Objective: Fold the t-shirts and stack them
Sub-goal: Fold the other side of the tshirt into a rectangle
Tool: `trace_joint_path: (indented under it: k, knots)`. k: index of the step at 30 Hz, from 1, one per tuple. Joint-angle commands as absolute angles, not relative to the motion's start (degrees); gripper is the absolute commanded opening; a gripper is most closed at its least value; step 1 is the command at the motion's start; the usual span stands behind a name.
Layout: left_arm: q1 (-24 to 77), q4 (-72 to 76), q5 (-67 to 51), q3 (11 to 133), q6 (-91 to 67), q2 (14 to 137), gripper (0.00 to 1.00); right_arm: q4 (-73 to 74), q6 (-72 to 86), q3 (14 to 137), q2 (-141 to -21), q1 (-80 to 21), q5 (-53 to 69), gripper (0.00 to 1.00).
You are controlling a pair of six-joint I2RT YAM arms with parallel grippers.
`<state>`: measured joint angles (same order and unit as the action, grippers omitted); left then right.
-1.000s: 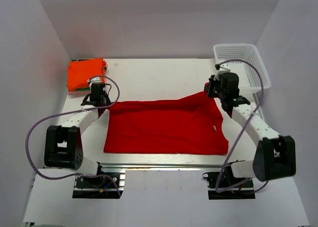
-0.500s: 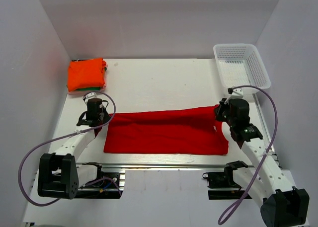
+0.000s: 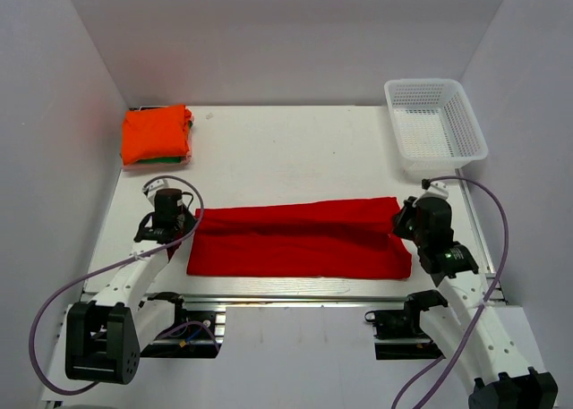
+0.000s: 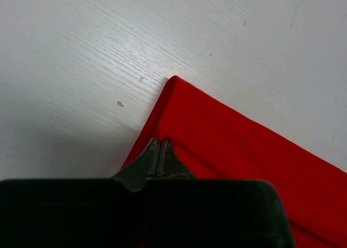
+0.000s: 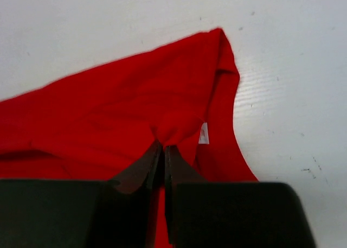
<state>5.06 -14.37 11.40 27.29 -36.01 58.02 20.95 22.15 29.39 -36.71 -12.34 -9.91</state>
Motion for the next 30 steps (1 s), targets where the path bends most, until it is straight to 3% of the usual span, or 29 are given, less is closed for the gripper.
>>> trace_joint_path:
  k: [1, 3, 5, 6, 7, 8, 9, 12, 16, 22, 27, 30]
  knots:
    - [5.1, -19.6, 14.9, 27.6, -38.8, 56.8, 0.09, 23.1, 25.0, 27.0, -36.4, -12.0, -7.3, 0.10]
    - [5.1, -26.4, 17.6, 29.5, -42.0, 56.8, 0.29, 25.4, 28.2, 26.5, -36.2, -12.0, -6.1, 0.13]
    - [5.1, -32.5, 21.2, 32.0, -45.4, 57.3, 0.36, 31.4, 30.5, 26.6, -35.8, -12.1, -5.1, 0.23]
    - [4.6, -39.7, 22.1, 33.0, -47.5, 57.3, 0.54, 33.1, 36.1, 26.6, -35.2, -12.2, -5.4, 0.38]
    - [4.6, -42.9, 22.8, 34.2, -51.1, 57.9, 0.65, 35.0, 37.9, 26.2, -32.9, -12.3, -5.9, 0.72]
    - [4.0, -45.4, 24.2, 36.1, -52.2, 57.9, 0.76, 37.6, 39.3, 25.8, -31.7, -12.1, -5.0, 0.86]
    - [4.0, -48.9, 25.0, 36.9, -53.3, 57.4, 0.90, 38.0, 41.2, 25.2, -30.8, -12.1, -5.3, 0.90]
    - [4.0, -48.4, 24.5, 38.3, -54.7, 54.7, 0.98, 36.3, 41.7, 24.7, -24.9, -12.0, -5.2, 0.90]
    - [4.6, -37.1, 17.9, 38.3, -49.8, 52.9, 1.00, 30.5, 36.5, 25.6, -25.4, -12.1, -2.0, 0.90]
    - [5.1, -21.8, -1.0, 39.0, -37.8, 61.0, 1.00, 22.1, 28.7, 27.0, -36.5, -12.5, 6.8, 0.90]
    - [6.8, -17.3, -9.3, 42.0, -32.4, 73.2, 1.00, 17.7, 25.0, 29.6, -49.3, -12.7, 7.6, 0.90]
    - [7.6, -14.7, -11.8, 42.0, -31.6, 75.6, 1.00, 15.7, 25.0, 30.3, -50.8, -12.6, 8.3, 0.90]
